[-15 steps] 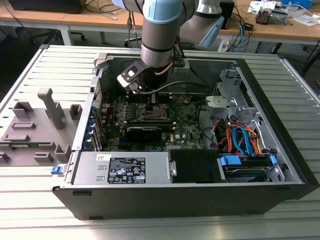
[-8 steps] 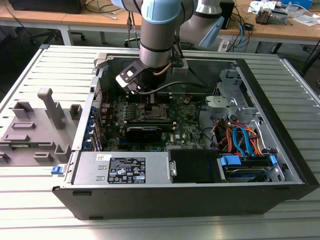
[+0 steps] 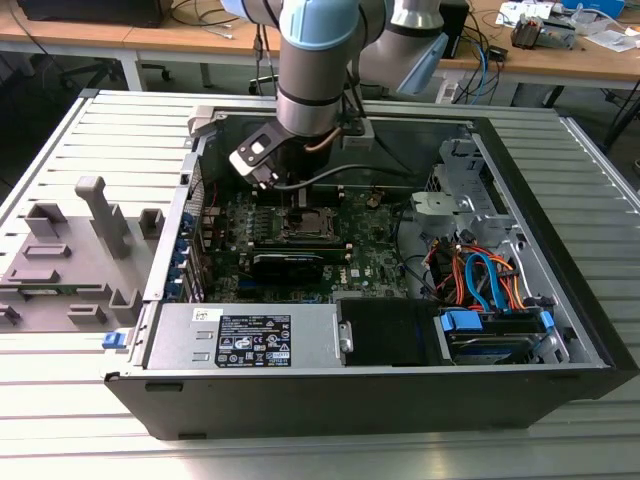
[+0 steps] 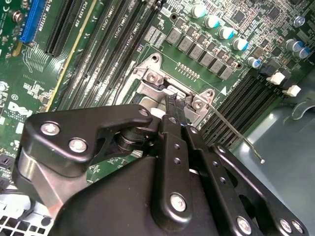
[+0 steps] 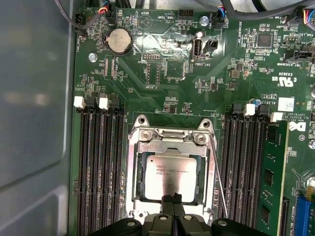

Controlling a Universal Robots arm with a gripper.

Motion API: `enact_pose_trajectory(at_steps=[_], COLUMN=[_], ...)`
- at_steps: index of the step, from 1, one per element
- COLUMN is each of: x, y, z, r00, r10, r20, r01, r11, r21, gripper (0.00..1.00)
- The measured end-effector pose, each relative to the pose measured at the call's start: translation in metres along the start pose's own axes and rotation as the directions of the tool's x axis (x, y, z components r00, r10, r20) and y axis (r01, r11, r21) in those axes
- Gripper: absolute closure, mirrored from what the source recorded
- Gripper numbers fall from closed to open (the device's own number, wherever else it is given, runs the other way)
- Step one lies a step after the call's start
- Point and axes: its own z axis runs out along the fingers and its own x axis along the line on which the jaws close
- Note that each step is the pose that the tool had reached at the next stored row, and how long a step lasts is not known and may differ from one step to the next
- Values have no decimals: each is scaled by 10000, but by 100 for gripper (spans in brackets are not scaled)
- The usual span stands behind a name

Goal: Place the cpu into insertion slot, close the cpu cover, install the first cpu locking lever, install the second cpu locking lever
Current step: 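Close the cpu cover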

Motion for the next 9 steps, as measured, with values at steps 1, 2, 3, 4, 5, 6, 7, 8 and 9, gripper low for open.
enact_pose_trajectory(at_steps=[1,2,3,4,5,6,7,8,9], x=[5,6,8,8,7,7,8,8,7], y=[-9,-17,-22,-21,-20,-20,-20,-20,-20], z=[3,6,14,30,45,53,58,62,64], r00=[10000,10000,10000,10000,10000,10000,10000,10000,10000], r10=[0,-1,-1,-3,-4,-4,-4,-4,-5], r20=[-1,0,-2,0,0,0,-1,0,2], r01=[0,1,1,3,4,4,4,4,5], r11=[10000,10000,10000,10000,10000,10000,10000,10000,10000], r21=[-1,0,-1,0,0,0,-1,0,1], gripper=[89,89,89,89,89,89,89,89,89])
